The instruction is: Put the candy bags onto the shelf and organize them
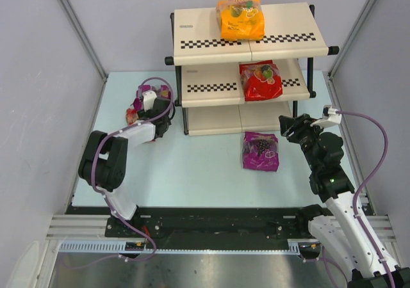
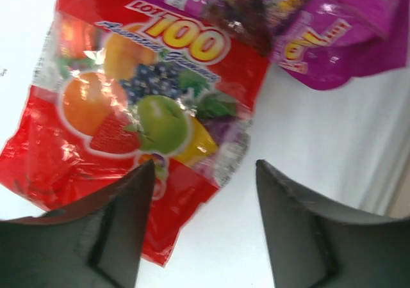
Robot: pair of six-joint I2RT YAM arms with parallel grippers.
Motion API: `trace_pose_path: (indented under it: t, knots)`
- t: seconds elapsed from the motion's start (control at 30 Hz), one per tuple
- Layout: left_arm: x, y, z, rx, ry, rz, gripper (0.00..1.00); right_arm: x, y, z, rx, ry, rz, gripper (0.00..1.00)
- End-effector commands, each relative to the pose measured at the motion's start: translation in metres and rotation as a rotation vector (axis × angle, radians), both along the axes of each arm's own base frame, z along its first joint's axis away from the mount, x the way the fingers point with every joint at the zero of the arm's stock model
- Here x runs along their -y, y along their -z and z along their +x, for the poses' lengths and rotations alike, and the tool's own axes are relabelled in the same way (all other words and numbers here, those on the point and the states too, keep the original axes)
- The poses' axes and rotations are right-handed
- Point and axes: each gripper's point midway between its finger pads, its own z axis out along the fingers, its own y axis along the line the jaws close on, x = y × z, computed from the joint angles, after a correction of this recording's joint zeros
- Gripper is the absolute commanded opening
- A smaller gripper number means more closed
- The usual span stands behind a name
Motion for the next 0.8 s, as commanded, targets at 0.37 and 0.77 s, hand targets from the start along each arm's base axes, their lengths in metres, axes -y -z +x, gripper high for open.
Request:
trace_pose_path:
  t: [0.37,0.77]
  knots:
    - [0.0,0.005,0.005,-0.024,0.05,-0.118,0.03,-0.001,-0.002,-0.006,0.001,-0.01,0.017,0.52]
    - [0.034,-0.011,-0.029,0.062,0.176,-0.249,0.0,0.0,-0.003,-0.01,0.003,-0.011,0.026,0.52]
